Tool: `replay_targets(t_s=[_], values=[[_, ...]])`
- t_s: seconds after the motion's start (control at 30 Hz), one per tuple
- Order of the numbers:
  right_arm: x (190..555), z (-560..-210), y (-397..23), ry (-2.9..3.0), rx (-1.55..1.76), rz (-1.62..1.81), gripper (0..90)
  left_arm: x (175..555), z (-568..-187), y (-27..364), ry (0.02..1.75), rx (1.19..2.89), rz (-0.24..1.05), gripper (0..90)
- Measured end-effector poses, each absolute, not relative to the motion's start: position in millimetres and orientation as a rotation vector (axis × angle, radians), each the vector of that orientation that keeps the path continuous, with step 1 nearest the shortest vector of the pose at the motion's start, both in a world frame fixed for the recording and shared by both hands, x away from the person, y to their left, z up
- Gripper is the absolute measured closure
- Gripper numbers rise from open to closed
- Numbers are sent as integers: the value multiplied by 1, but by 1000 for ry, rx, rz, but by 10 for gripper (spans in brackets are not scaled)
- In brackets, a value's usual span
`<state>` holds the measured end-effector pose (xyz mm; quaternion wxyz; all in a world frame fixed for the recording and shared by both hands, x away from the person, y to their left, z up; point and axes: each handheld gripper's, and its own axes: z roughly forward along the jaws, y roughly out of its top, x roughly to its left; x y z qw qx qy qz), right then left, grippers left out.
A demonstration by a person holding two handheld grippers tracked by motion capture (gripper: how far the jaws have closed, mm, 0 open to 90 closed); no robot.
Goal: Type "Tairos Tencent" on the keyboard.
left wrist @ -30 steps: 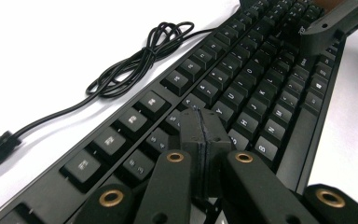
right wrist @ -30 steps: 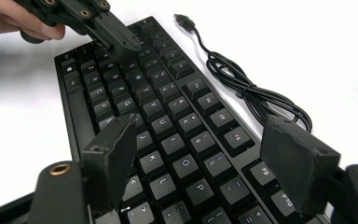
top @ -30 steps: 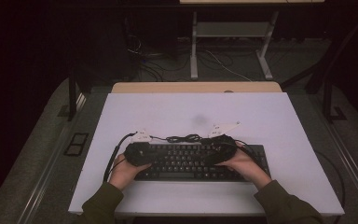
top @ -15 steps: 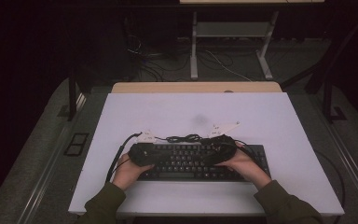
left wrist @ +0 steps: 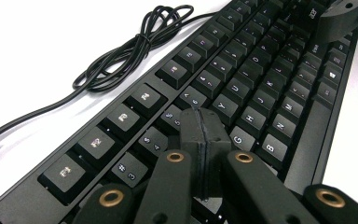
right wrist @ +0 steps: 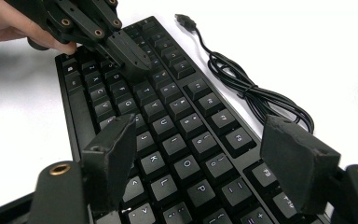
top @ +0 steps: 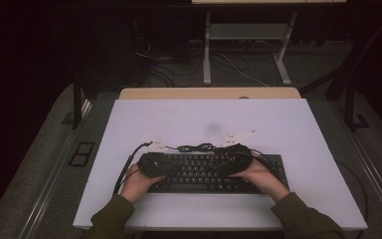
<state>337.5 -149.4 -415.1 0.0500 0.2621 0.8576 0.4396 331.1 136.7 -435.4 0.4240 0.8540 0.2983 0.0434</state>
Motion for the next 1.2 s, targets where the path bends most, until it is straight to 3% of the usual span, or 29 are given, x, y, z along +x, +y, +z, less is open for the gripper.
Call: replay_targets(t_s=[0.93, 1.07, 1.2], values=[[338, -415, -150, 2611, 800, 1341, 265, 327, -424, 138, 722, 2125, 133, 892], [338, -415, -150, 2607, 804, 1347, 265, 326, -421, 140, 733, 2101, 132, 835], [338, -415, -151, 2607, 807, 1347, 265, 325, -420, 141, 741, 2093, 131, 711]])
